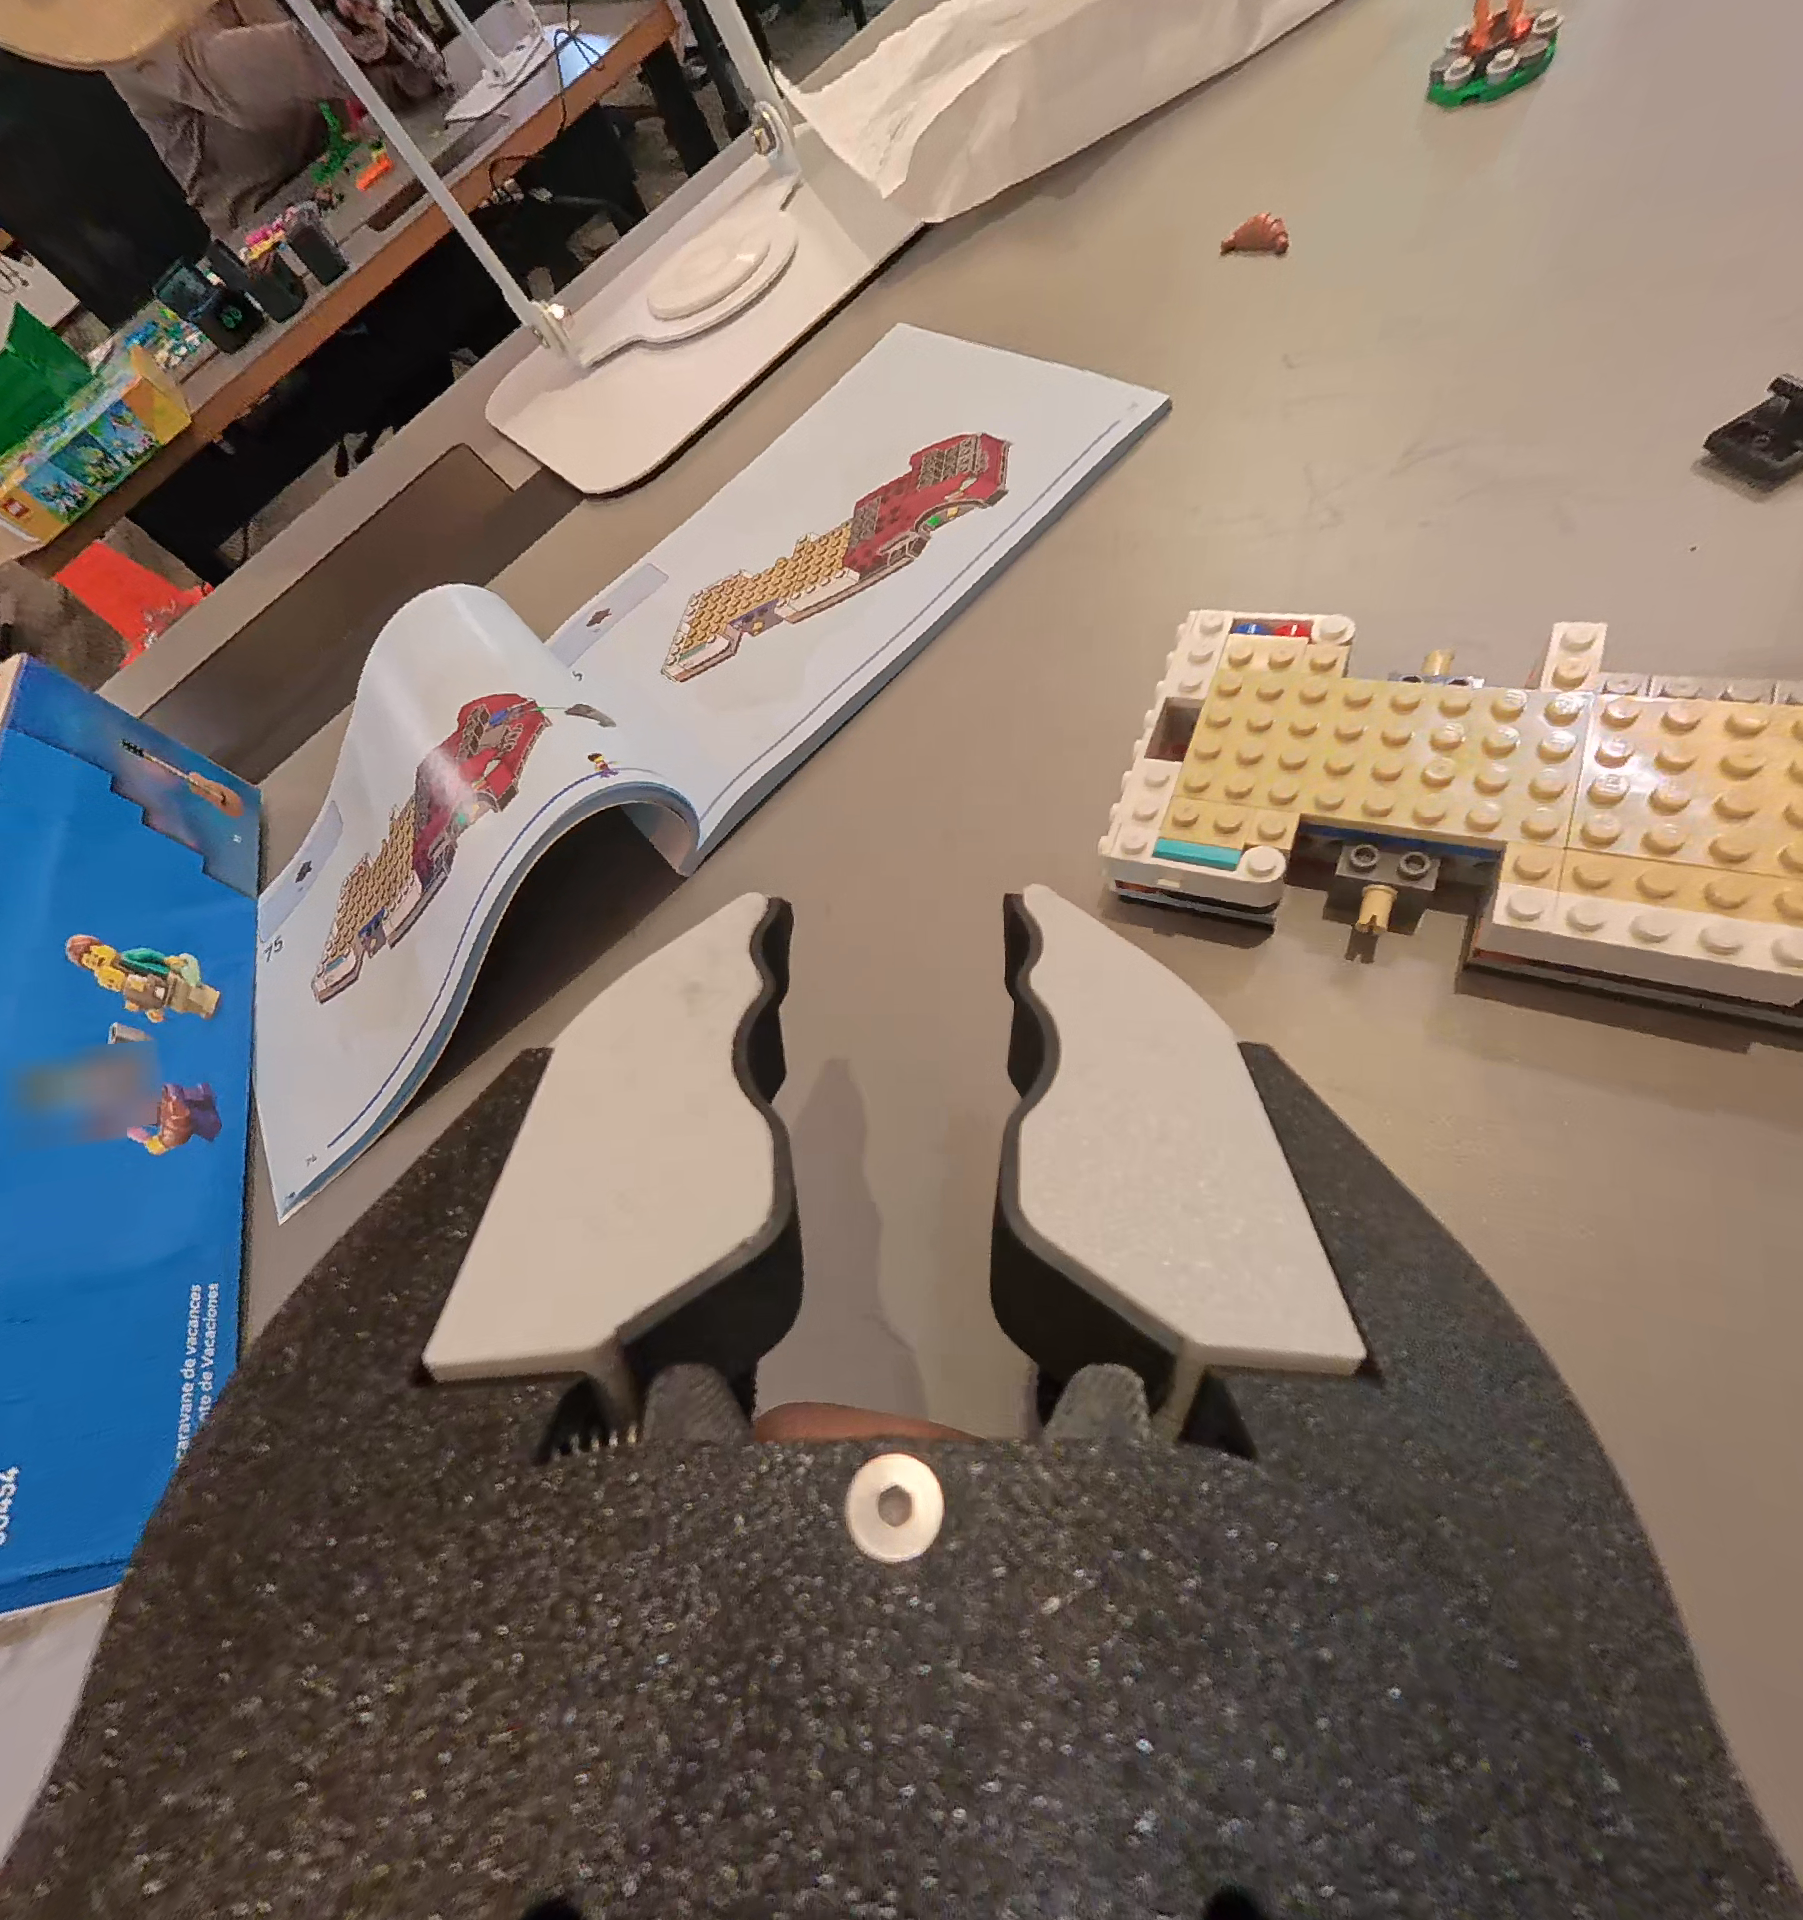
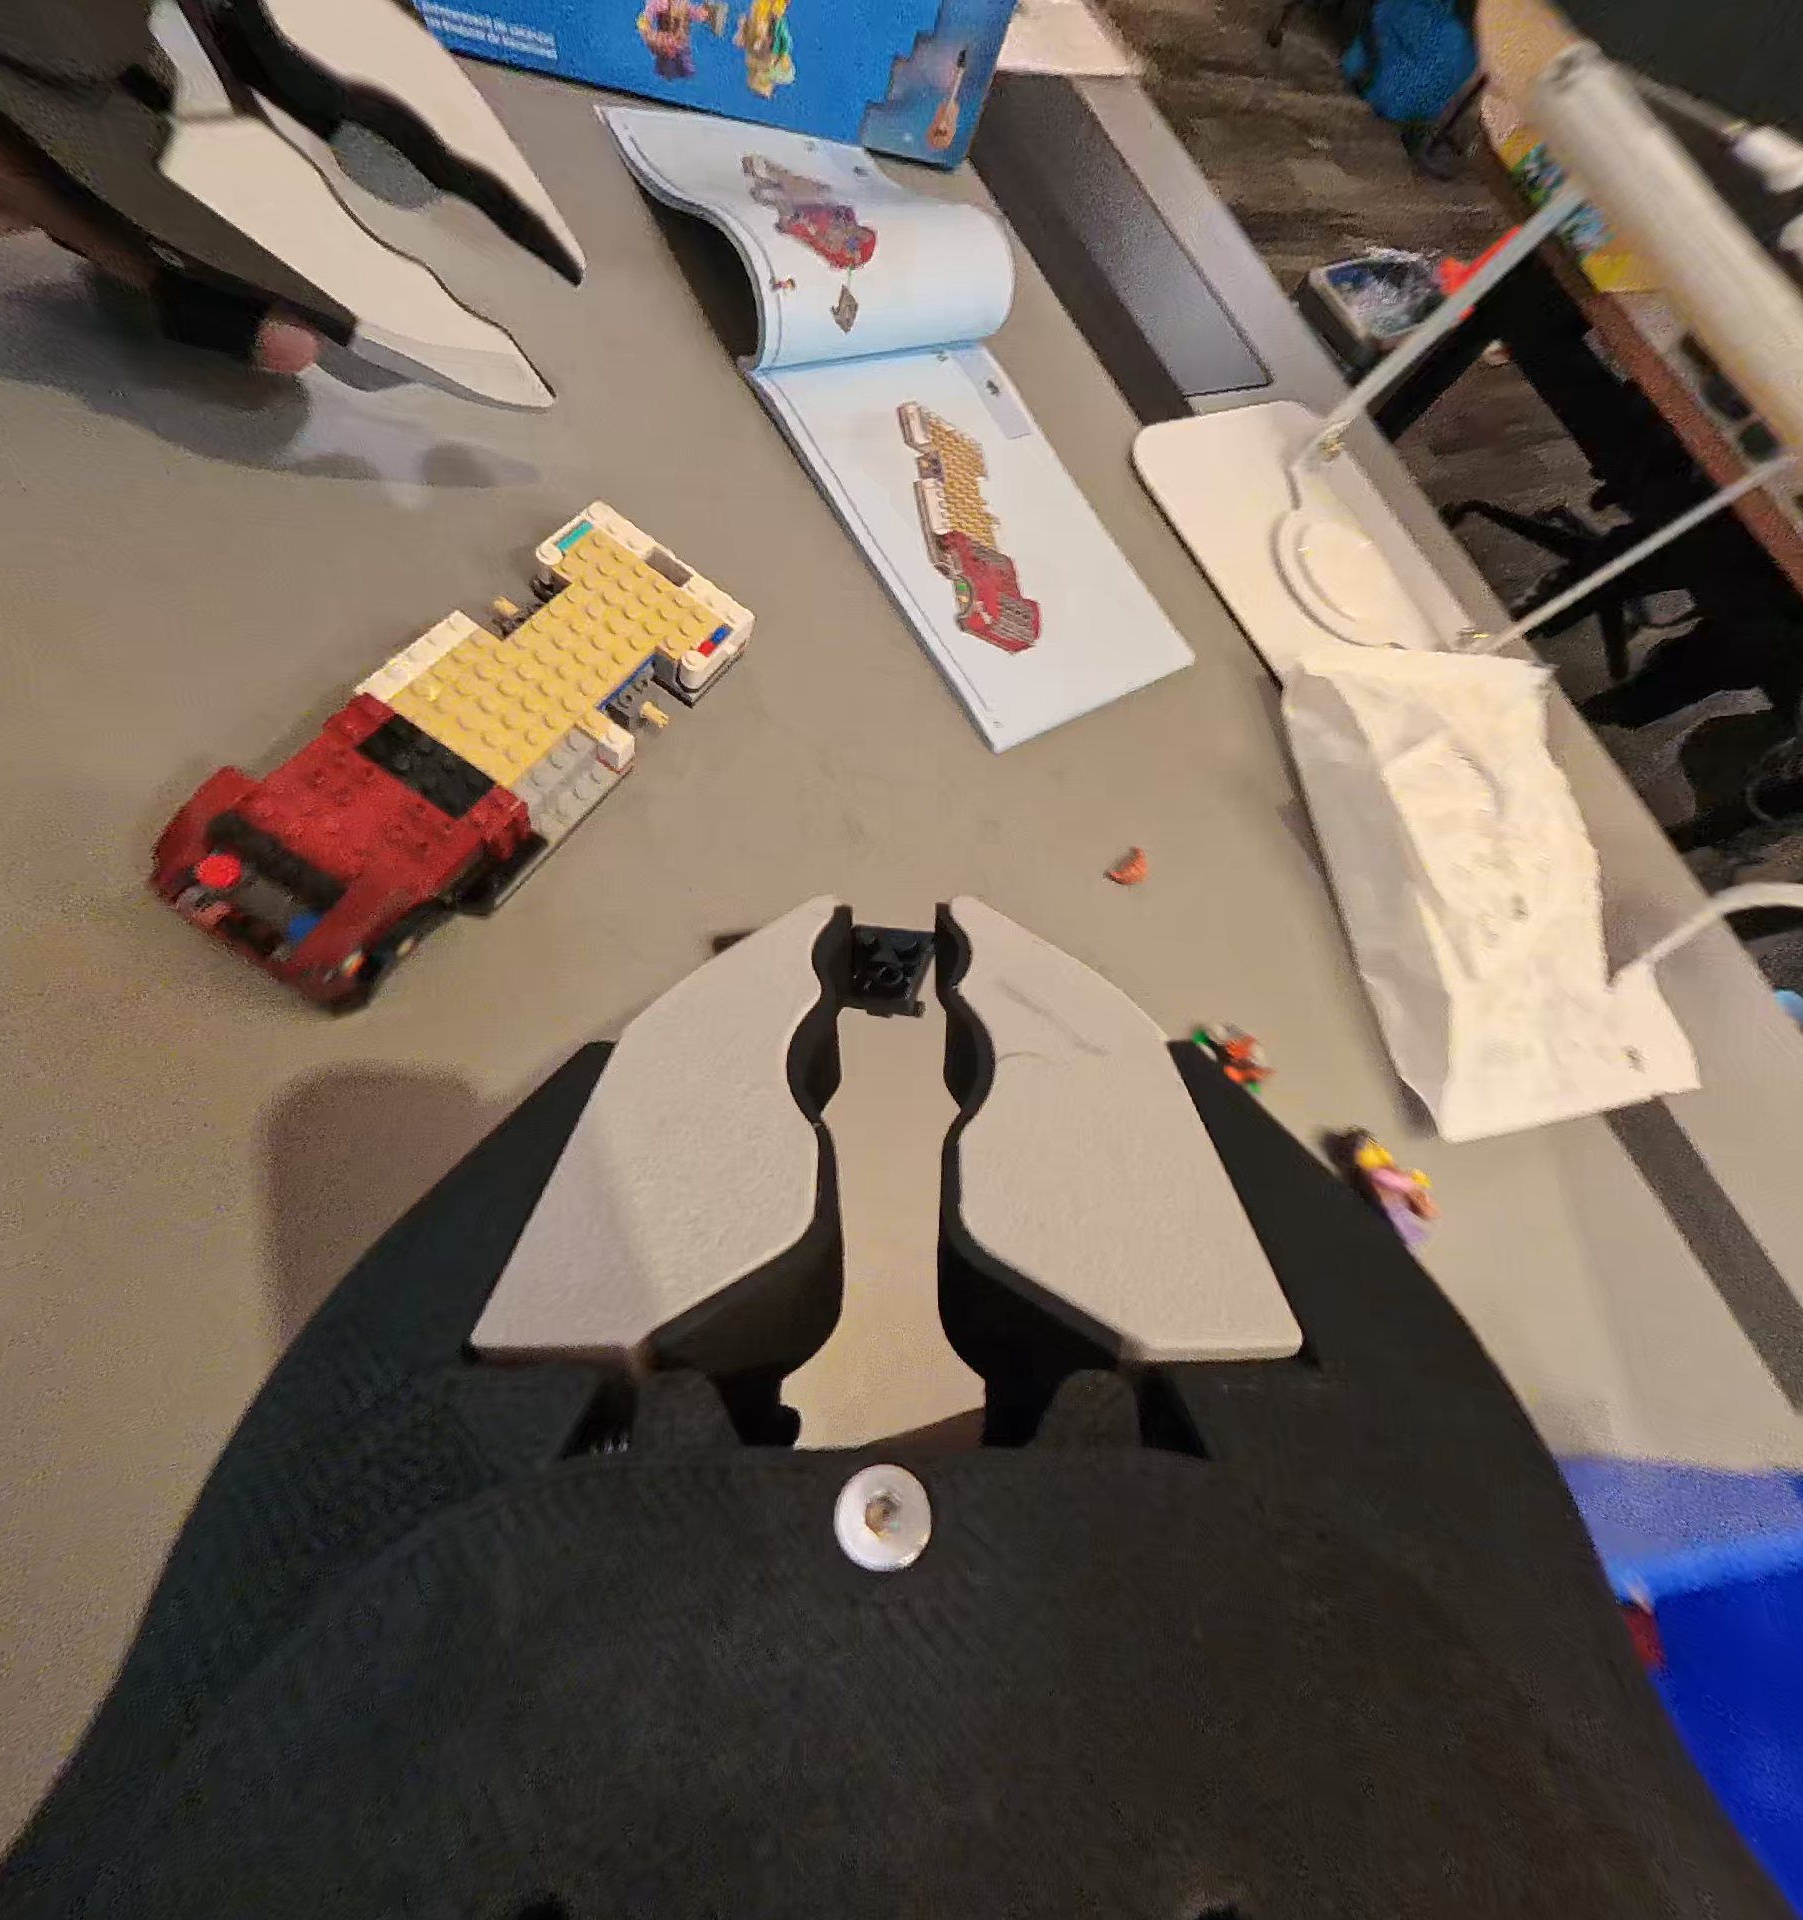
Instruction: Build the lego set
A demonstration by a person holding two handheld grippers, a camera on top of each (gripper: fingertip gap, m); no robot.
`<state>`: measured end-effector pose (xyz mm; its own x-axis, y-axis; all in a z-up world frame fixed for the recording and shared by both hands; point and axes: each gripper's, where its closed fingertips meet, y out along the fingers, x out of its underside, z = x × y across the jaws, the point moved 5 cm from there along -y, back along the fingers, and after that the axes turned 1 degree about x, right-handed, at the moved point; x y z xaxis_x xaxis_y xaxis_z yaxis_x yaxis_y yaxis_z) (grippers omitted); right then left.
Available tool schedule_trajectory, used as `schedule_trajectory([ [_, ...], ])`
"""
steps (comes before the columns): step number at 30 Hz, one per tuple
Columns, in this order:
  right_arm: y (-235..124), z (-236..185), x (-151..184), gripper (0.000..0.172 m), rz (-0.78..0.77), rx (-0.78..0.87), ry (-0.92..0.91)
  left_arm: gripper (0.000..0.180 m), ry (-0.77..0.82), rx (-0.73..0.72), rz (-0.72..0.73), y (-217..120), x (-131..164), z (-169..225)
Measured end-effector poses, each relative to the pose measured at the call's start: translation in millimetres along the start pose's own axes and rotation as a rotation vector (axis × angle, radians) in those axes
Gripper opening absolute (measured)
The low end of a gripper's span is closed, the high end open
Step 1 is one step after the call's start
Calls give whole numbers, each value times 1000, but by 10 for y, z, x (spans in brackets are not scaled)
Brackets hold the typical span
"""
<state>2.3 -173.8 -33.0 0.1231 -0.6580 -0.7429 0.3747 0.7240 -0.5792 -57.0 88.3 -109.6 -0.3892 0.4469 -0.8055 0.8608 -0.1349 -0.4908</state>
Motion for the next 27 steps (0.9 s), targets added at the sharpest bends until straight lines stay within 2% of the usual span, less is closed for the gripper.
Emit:
schedule_trajectory([
  [4, 648, -143, 84, 15, -48, -65, 65, 40, -4, 11, 3, 21, 9, 7],
  [9, 1031, -190, 101, 15, -84, -138, 130, 40, 37, 31, 8, 104, -10, -29],
  [17, 1270, -262, 198, 17, -103, -227, 193, 42, 114, 134, 79, 404, -320, -248],
  [21, 1238, -249, 225, 22, -59, -236, 215, 42, 95, 126, 132, 523, -287, -210],
  [24, 1151, -205, 201, 24, 17, -198, 216, 43, 235, 58, 169, 459, -258, -132],
  [27, 1134, -201, 210, 25, 24, -215, 231, 43, 347, 40, 185, 417, -222, -23],
])
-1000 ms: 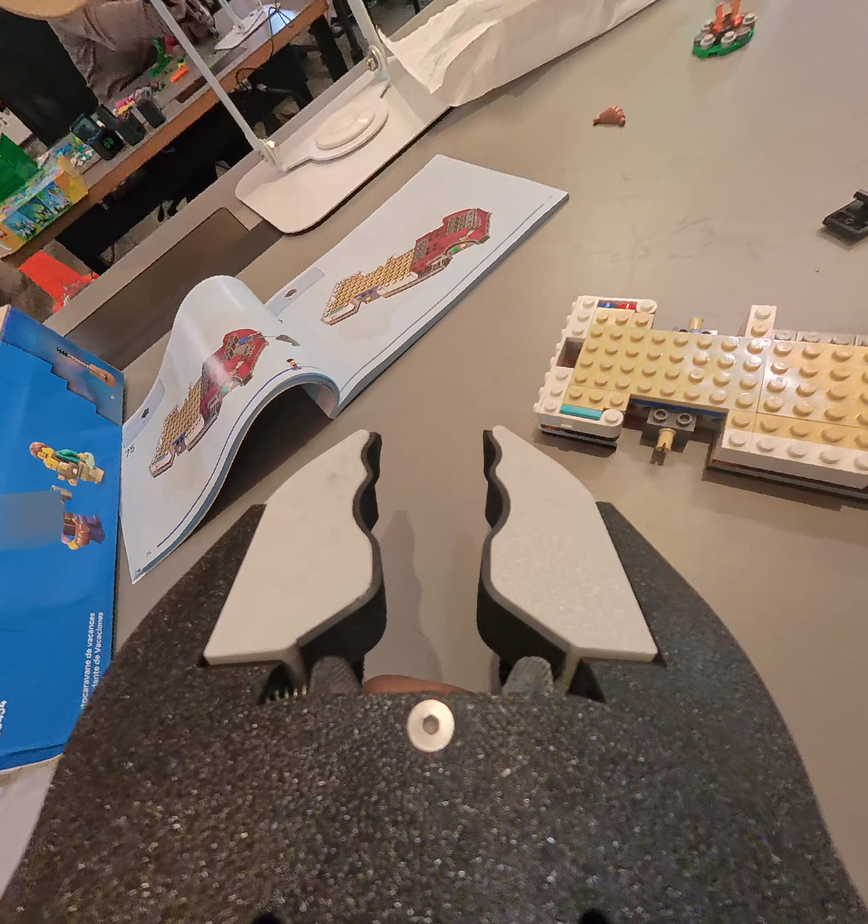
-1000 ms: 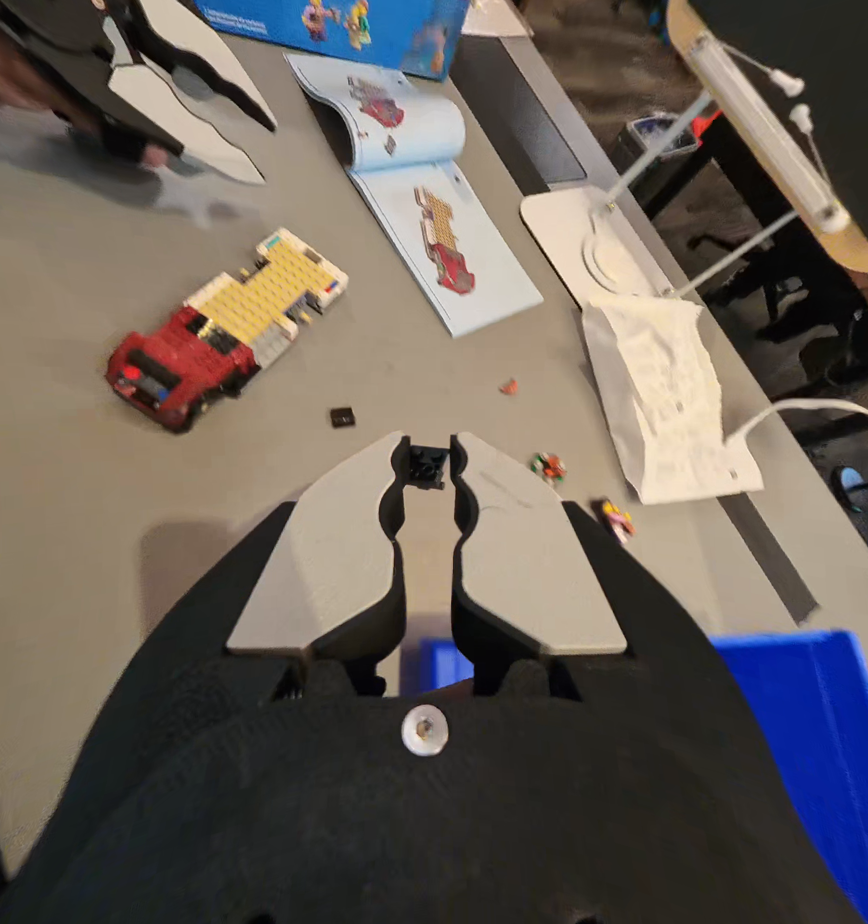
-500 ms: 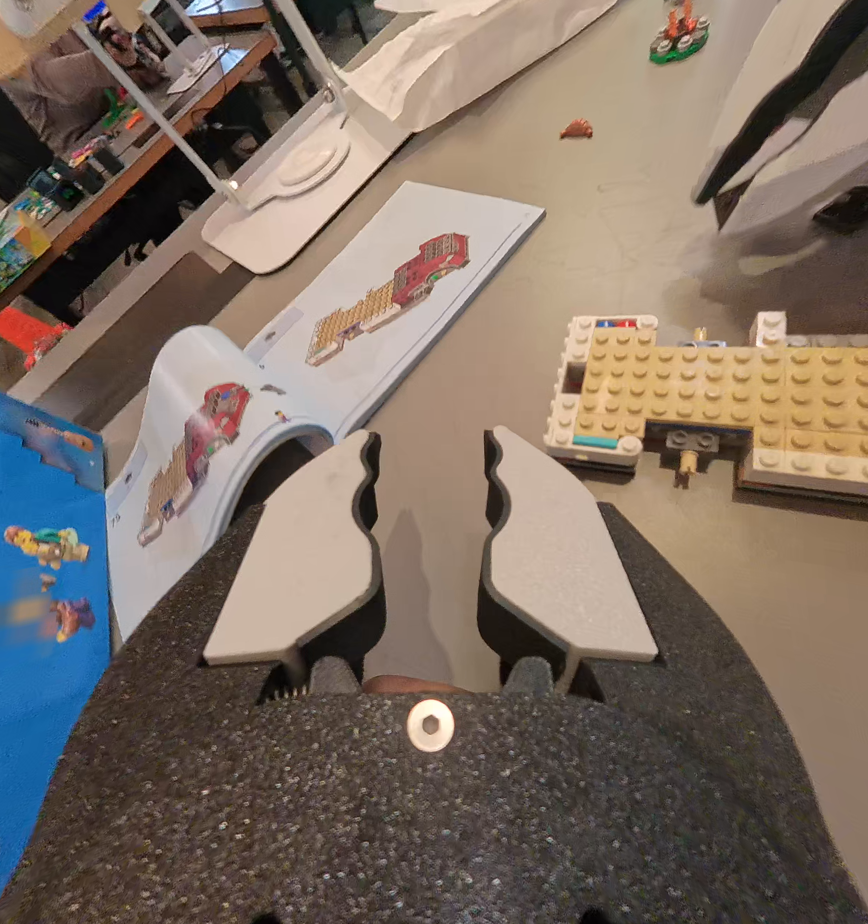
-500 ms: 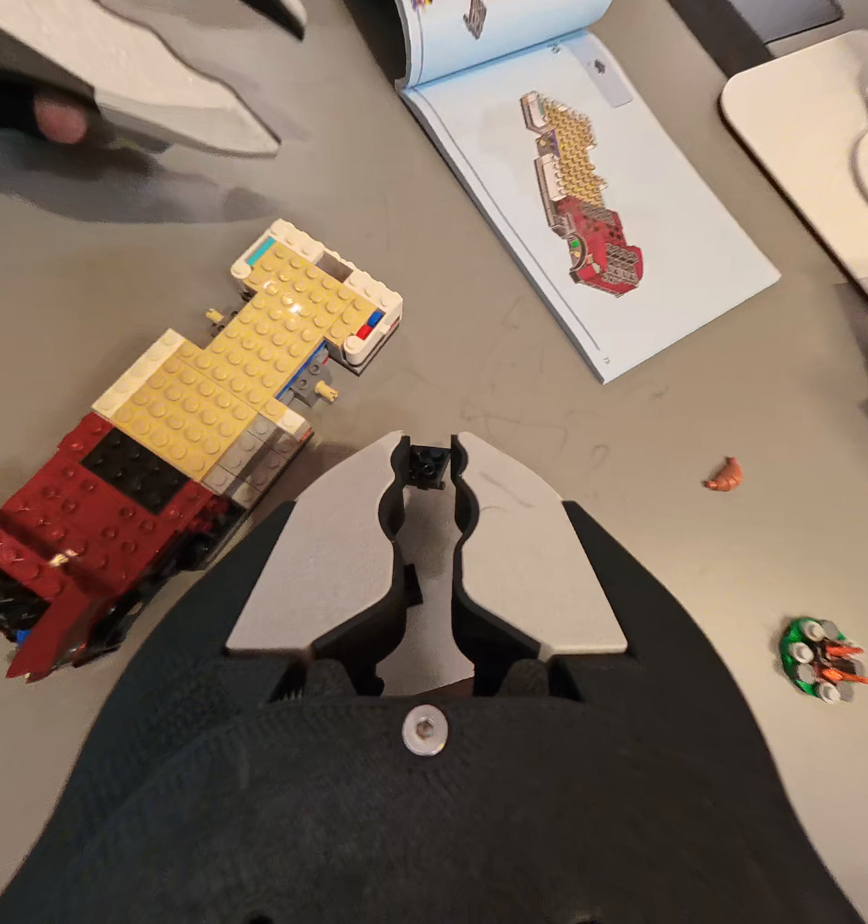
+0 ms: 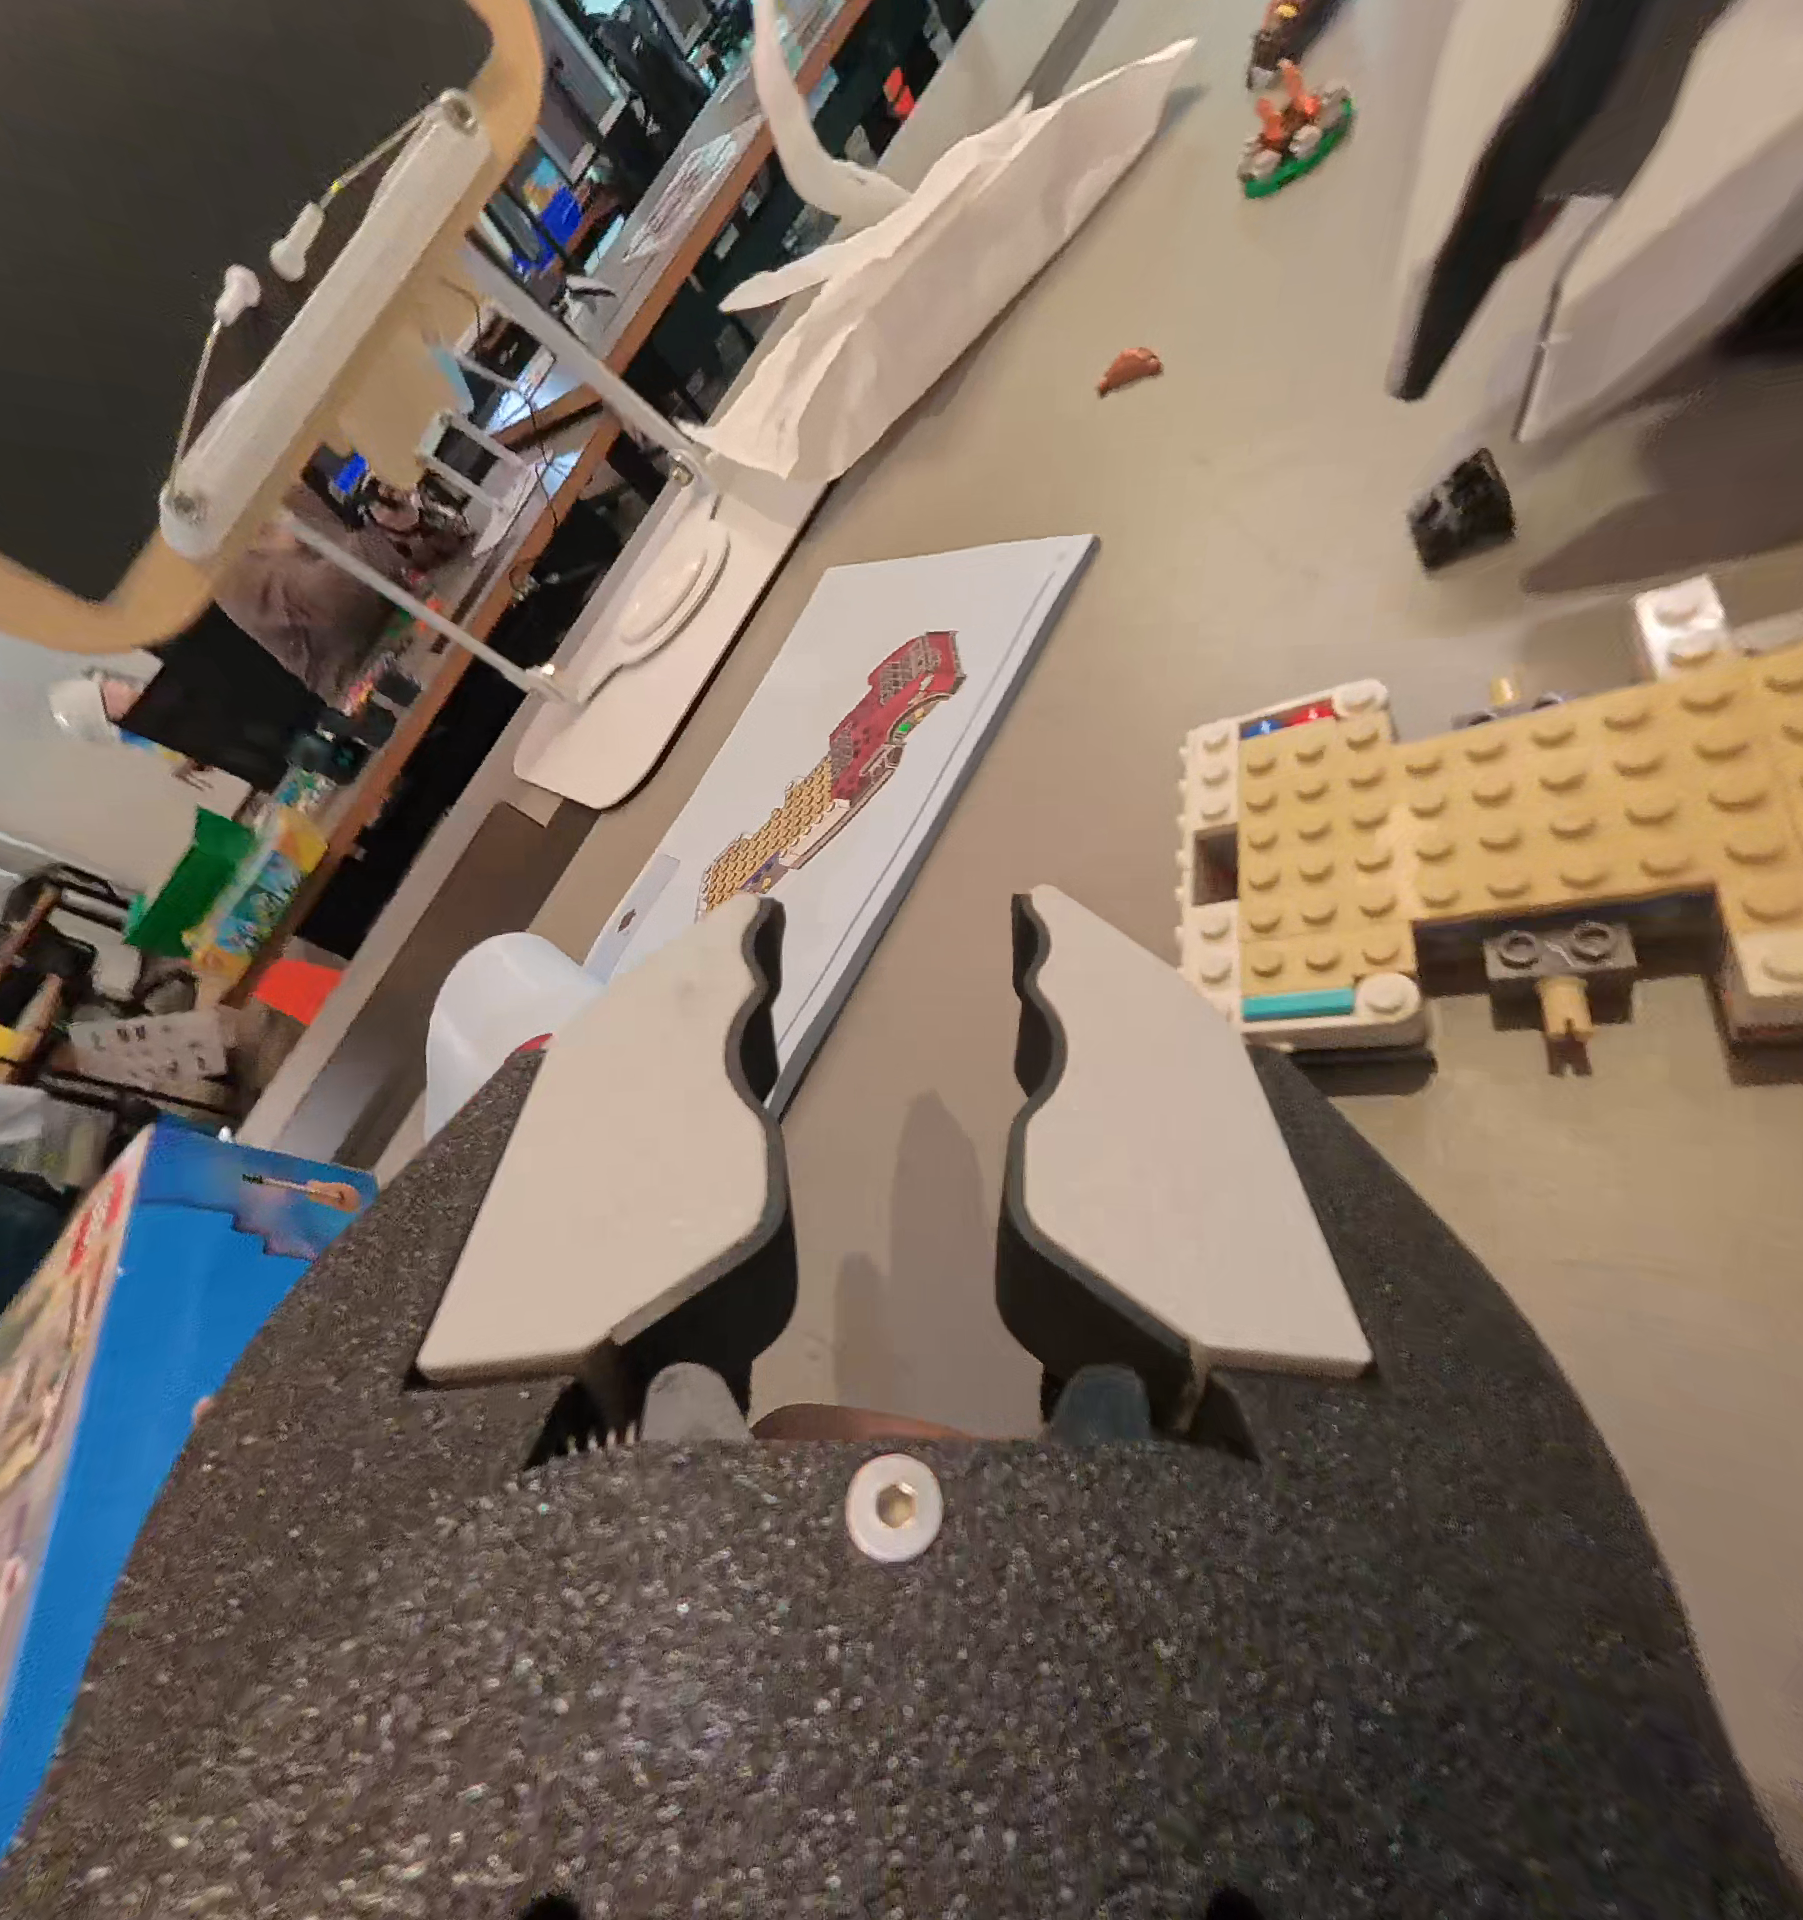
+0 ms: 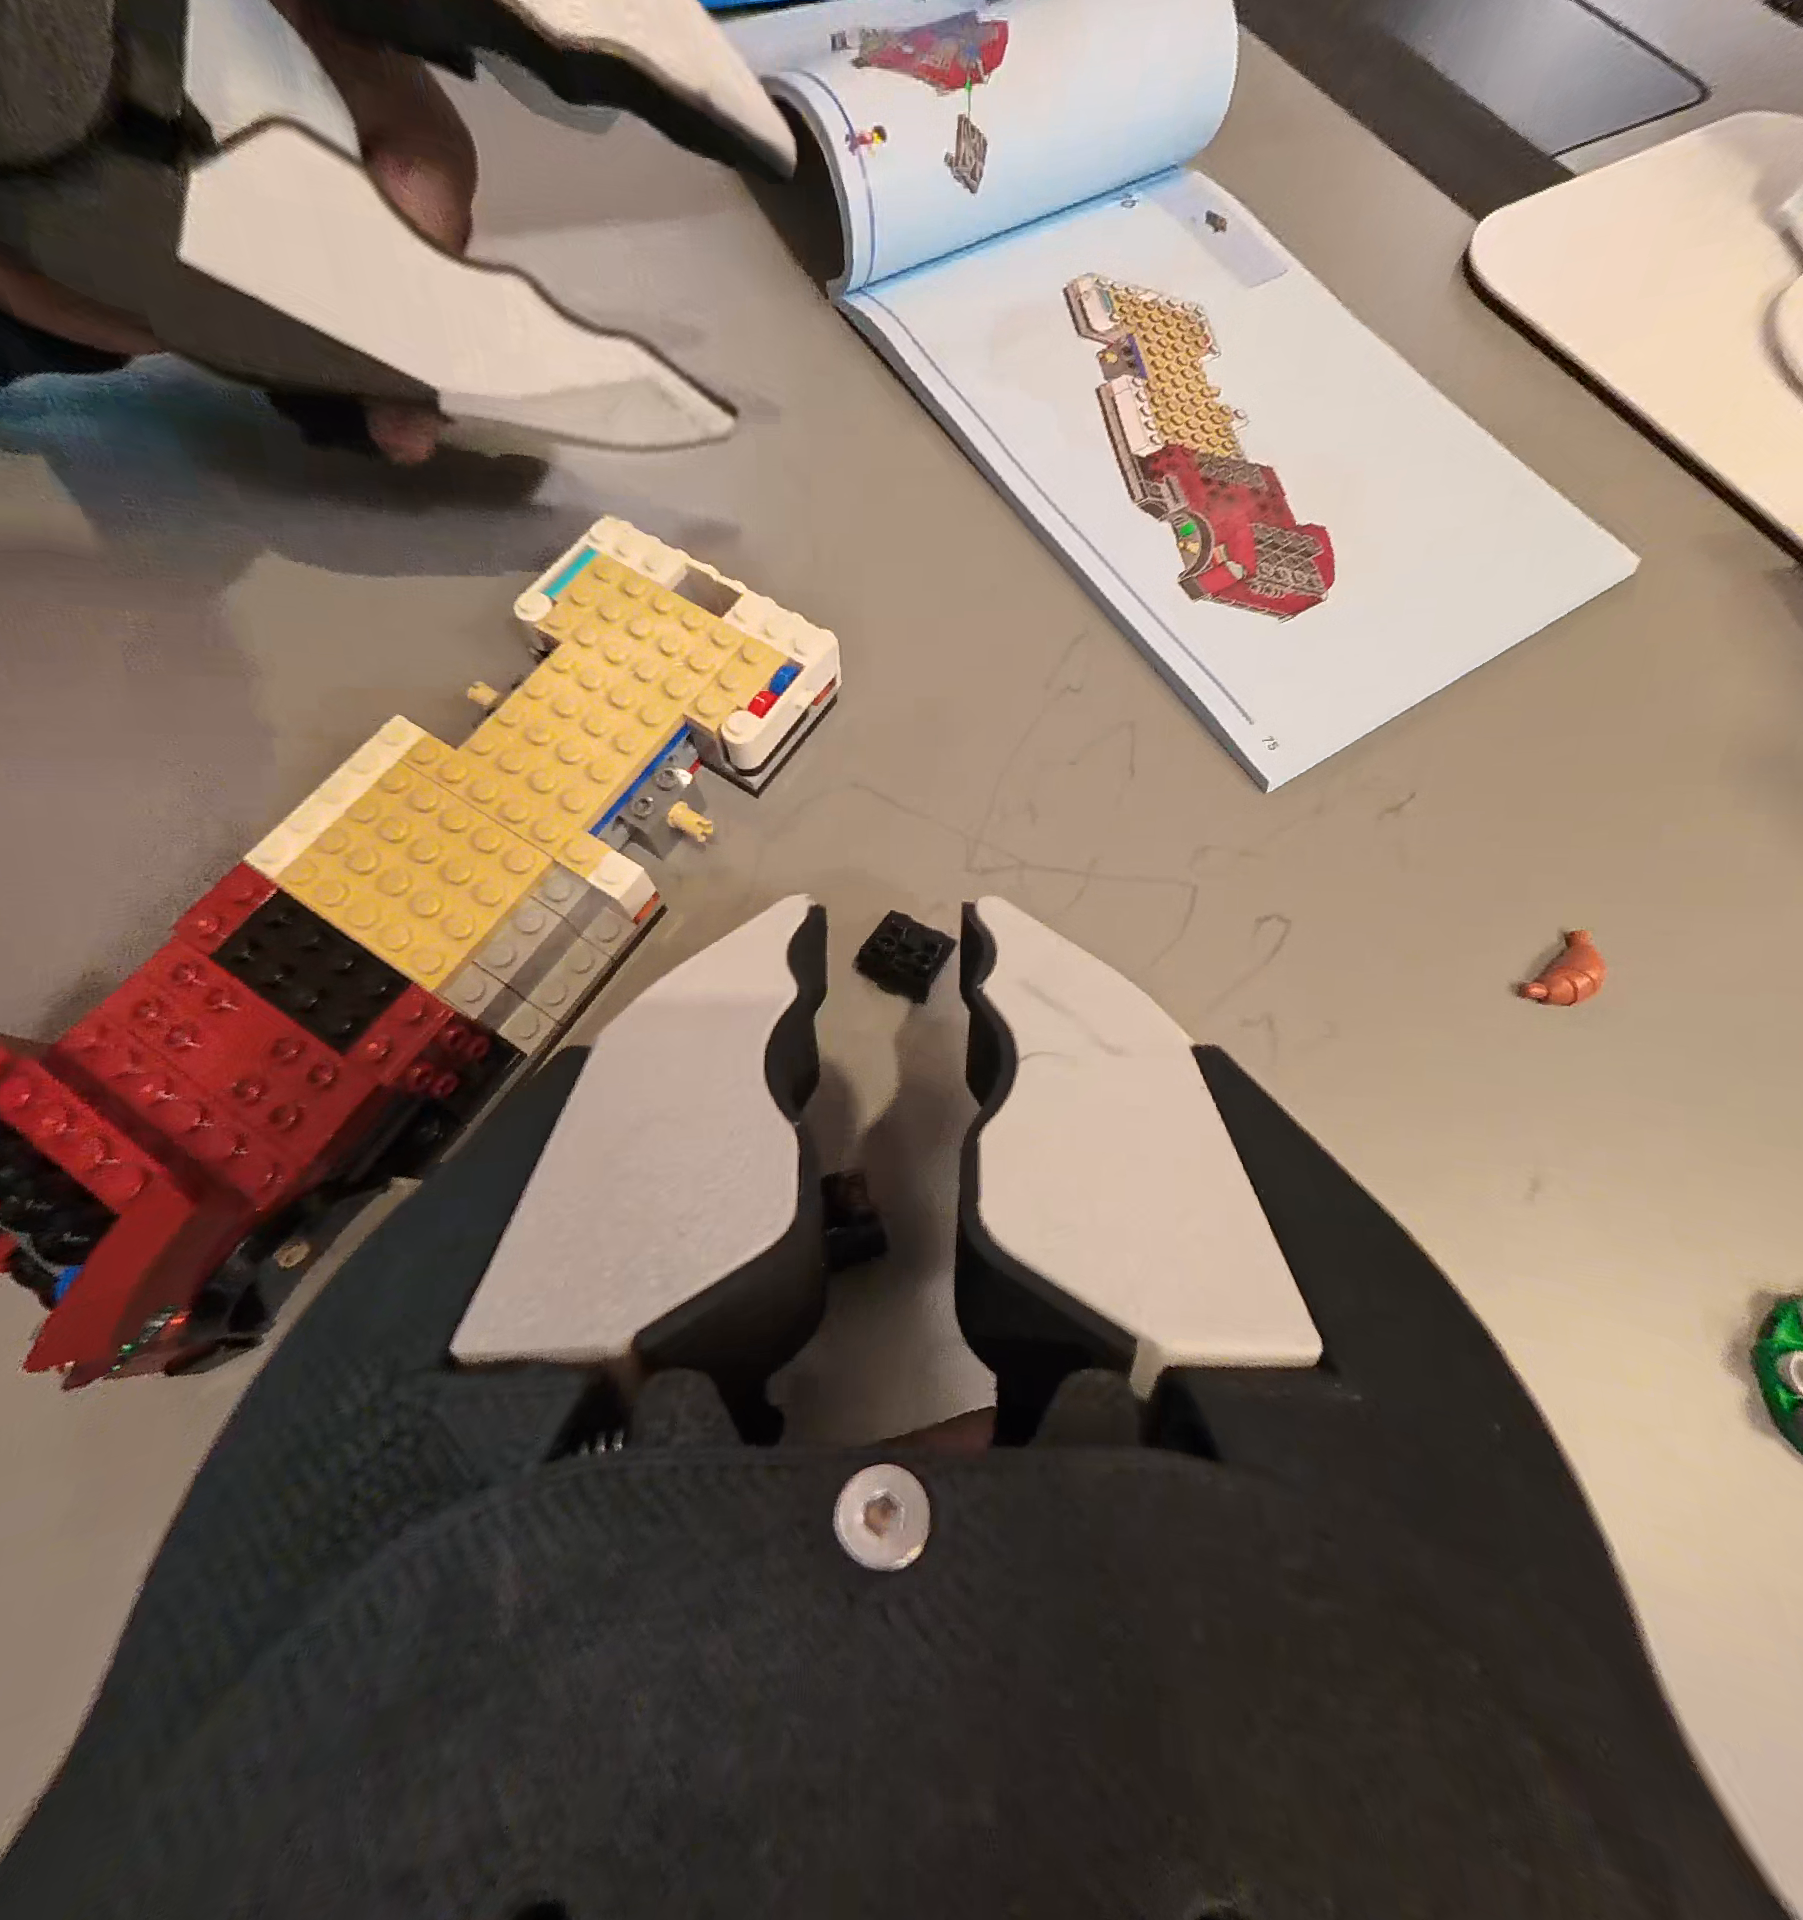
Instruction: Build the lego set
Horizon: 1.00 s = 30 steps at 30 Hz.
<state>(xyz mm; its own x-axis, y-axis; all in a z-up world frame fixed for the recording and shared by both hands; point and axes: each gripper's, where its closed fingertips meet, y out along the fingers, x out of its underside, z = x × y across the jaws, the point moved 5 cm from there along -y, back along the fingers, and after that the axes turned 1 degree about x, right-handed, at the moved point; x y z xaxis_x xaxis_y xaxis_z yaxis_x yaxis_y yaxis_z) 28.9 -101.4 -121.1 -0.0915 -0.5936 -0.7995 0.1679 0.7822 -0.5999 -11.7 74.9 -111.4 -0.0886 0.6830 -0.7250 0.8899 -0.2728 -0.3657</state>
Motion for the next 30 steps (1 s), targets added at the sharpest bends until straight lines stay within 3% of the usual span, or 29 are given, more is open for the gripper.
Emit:
schedule_trajectory([
  [6, 21, 46, 8, 26, -7, -17, 49, 44, 97, 16, -31, 34, 20, 106],
  [13, 16, 8, 4, 27, 10, -22, 13, 44, 102, -4, -25, 5, 26, 88],
  [21, -307, -214, 231, 28, 31, -78, 15, 44, 67, -5, 33, -313, 17, 133],
  [25, -512, -442, 333, 30, 67, -98, -37, 45, 73, 43, 75, -491, 11, 314],
  [30, -608, -738, 398, 43, 34, -154, -104, 51, 194, 154, 126, -659, -73, 714],
])
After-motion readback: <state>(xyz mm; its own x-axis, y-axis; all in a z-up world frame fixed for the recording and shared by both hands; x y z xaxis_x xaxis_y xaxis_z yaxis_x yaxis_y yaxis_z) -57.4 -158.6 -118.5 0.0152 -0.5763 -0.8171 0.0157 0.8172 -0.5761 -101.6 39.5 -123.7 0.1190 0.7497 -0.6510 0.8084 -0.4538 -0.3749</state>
